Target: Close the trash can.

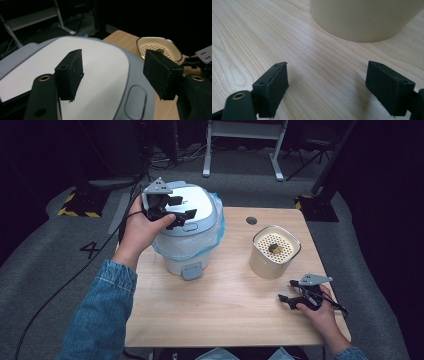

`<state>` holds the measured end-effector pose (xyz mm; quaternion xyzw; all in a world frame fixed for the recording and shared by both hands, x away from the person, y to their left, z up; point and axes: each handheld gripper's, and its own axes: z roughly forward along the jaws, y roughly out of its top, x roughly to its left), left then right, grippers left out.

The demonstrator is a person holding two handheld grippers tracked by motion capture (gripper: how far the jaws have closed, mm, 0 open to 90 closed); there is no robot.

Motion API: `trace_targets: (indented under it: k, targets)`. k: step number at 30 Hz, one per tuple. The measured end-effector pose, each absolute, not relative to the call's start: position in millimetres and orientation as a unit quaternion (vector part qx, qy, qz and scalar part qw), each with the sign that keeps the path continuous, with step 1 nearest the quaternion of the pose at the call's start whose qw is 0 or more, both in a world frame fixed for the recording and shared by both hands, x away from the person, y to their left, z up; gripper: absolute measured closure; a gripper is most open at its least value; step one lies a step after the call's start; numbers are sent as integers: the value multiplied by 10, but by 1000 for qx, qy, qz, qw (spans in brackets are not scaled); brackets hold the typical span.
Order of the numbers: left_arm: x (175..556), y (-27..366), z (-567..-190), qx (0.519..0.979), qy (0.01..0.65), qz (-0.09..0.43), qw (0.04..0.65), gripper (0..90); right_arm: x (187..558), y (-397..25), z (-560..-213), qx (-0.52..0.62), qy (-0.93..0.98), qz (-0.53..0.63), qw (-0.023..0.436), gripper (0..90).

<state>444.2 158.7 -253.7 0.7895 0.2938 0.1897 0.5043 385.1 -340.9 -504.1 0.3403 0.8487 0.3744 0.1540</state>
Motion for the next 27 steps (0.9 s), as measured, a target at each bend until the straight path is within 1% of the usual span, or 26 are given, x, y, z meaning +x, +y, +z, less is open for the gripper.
trace_targets:
  k: [2,3,6,8,10,13,14,19,27]
  targets:
    - [4356,1567,-2504,789,282,188,513,307,3851,-3409,-5041,340,849,374,154,183]
    - [4251,1558,-2484,788,270,190,519,305,3852,-3410,-5041,340,849,375,154,183]
    - [4159,1555,-2485,788,262,182,527,303,3853,-3411,-5041,340,849,375,152,183]
    - [3978,1565,-2514,788,253,181,531,300,3853,-3411,-5041,340,849,375,152,184]
    - [3938,1573,-2524,788,253,182,531,298,3854,-3411,-5041,340,849,376,152,183]
    - [3737,1631,-2599,787,256,185,530,296,3854,-3411,-5041,340,849,376,151,183]
    - [3737,1631,-2599,787,256,185,530,295,3854,-3411,-5041,340,849,376,152,183]
    - [3479,1757,-2704,788,265,196,520,286,3854,-3411,-5041,340,849,375,152,183]
    - [3284,1902,-2835,786,279,208,512,281,3854,-3411,-5041,340,849,375,152,183]
